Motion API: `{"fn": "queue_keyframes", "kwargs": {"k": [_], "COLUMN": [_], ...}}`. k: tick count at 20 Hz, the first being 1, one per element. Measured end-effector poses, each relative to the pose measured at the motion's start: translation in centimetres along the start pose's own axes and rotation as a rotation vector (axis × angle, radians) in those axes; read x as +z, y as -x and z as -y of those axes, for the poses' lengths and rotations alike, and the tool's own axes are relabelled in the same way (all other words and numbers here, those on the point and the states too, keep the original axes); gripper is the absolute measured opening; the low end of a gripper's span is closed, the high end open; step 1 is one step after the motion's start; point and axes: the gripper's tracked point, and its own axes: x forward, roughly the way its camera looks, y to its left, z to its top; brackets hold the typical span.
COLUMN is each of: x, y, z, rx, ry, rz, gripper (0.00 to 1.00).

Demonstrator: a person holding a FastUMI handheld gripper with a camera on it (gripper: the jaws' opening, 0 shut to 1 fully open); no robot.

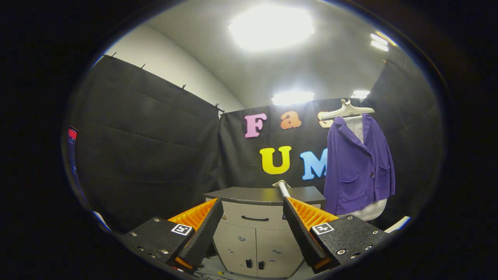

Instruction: Iron the clothes twice with a garment steamer, once on the left side and once on the right side.

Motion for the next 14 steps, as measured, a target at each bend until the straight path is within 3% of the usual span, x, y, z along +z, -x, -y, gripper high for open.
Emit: {"fn": "queue_keyframes", "kwargs": {"k": [14], "x": [0.56], "y": [0.69], "z": [0.41], "rx": [-0.016], "ry": [-0.02], "rz": [0.006], "gripper": [0.95]}}
